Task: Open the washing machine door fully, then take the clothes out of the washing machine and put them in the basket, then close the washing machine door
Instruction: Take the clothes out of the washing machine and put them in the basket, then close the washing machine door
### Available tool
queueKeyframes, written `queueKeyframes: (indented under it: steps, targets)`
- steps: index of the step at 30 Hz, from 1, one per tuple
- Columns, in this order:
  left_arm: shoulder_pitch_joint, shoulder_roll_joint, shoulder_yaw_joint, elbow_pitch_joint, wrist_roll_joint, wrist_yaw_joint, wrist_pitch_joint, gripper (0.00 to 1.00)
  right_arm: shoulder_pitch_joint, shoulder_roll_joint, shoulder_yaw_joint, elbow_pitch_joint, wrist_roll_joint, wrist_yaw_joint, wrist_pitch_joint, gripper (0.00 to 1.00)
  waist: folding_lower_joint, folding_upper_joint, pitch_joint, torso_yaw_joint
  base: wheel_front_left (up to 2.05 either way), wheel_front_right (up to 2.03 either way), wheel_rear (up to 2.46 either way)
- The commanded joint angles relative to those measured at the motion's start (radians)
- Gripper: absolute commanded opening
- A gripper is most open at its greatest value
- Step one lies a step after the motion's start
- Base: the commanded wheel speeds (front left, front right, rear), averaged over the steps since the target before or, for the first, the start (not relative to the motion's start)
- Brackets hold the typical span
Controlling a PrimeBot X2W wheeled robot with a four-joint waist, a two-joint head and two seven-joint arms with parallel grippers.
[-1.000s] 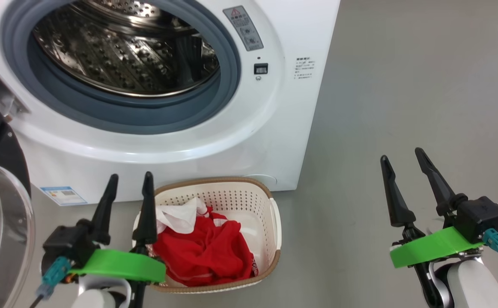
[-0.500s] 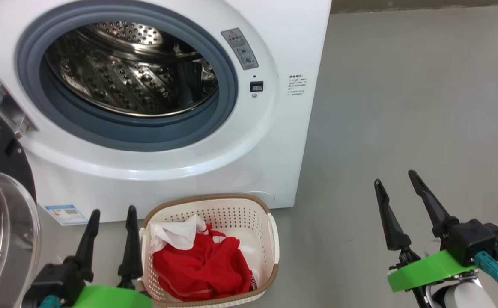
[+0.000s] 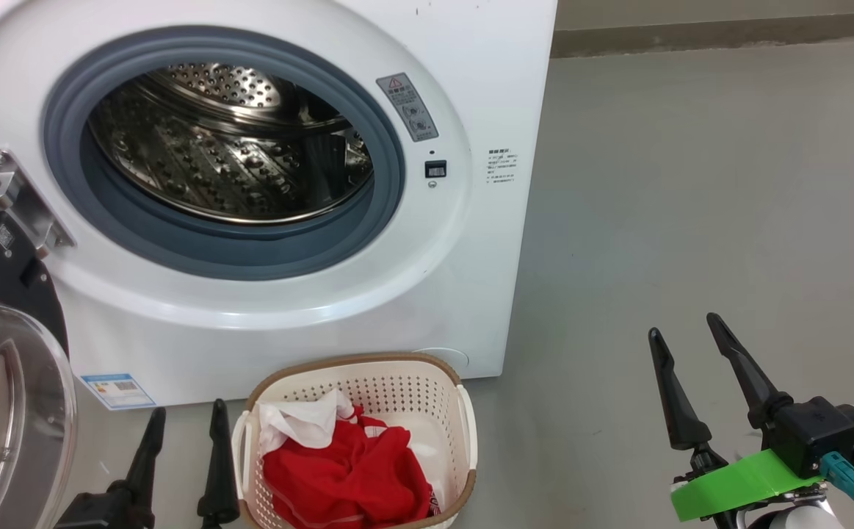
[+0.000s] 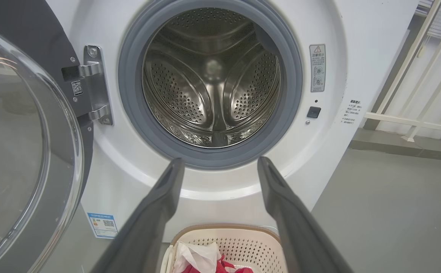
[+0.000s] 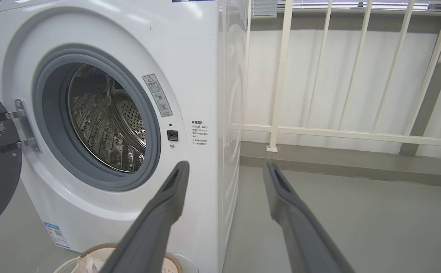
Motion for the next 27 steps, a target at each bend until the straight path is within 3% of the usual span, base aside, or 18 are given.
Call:
queueKeyframes:
  steps: [1, 14, 27]
  targets:
    - [-0.015, 0.018, 0.037, -0.033, 0.005, 0.008, 0.0, 1.0, -0.008, -0.004, 0.017, -0.029, -0.01, 0.005, -0.006, 1.0, 0.0, 0.0, -0.004, 0.001, 0.0, 0.0, 0.0]
    - [-0.006, 0.023, 0.027, -0.05, 0.013, 0.027, 0.004, 1.0, -0.001, -0.004, 0.006, -0.029, -0.001, 0.005, -0.006, 1.0, 0.0, 0.0, -0.012, 0.005, -0.2, 0.2, 0.0]
    - [0.004, 0.032, 0.011, -0.078, 0.007, 0.024, 0.015, 1.0, 0.007, -0.004, 0.008, -0.03, 0.007, 0.005, -0.006, 1.0, 0.0, 0.0, -0.014, 0.016, -1.49, 1.49, 0.0]
